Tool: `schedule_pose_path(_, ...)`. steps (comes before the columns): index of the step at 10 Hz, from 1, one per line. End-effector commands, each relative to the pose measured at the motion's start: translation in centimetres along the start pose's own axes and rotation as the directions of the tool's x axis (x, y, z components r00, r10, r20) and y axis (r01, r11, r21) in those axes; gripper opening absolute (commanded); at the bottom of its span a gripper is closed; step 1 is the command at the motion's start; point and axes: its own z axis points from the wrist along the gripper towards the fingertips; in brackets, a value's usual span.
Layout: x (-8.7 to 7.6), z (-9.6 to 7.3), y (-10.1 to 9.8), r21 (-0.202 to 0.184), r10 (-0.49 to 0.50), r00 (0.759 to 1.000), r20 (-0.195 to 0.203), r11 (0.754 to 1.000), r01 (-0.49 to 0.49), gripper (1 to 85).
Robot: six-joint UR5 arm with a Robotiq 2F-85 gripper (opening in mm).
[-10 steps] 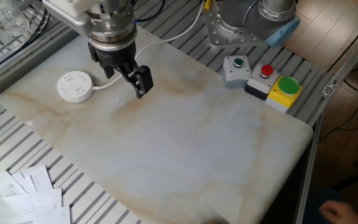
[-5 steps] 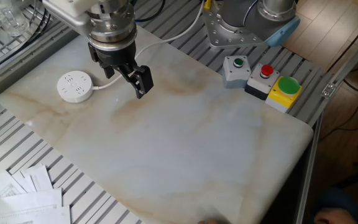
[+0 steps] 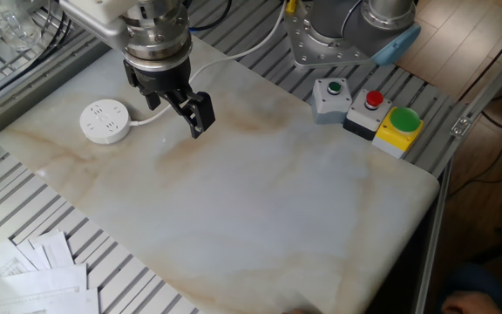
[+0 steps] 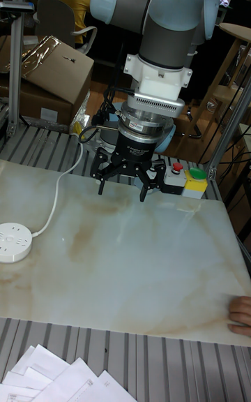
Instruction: Turn off the power strip by pressing the button
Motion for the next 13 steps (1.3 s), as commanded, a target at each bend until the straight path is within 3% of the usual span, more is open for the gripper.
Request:
schedule_pose_path(1,-3.8,-1.6,-7.8,0.341,-0.363,0.931,0.025,0.879,0.334,1.0)
schedule_pose_path(6,-3.8,-1.7,-7.8,0.353,-0.360,0.933,0.023,0.876,0.329,1.0)
schedule_pose_path(7,-3.8,-1.8,-8.1,0.361,-0.384,0.923,0.008,0.862,0.355,1.0)
schedule_pose_path(9,-3.8,-1.6,-9.1,0.341,-0.470,0.882,-0.026,0.826,0.450,1.0)
schedule_pose_path(10,-4.2,-1.3,-10.1,0.332,-0.533,0.845,-0.033,0.792,0.512,1.0)
schedule_pose_path(12,-5.0,-0.3,-11.2,0.298,-0.622,0.783,-0.012,0.745,0.596,1.0)
schedule_pose_path(13,-5.4,-0.4,-11.5,0.318,-0.646,0.763,-0.016,0.720,0.617,1.0)
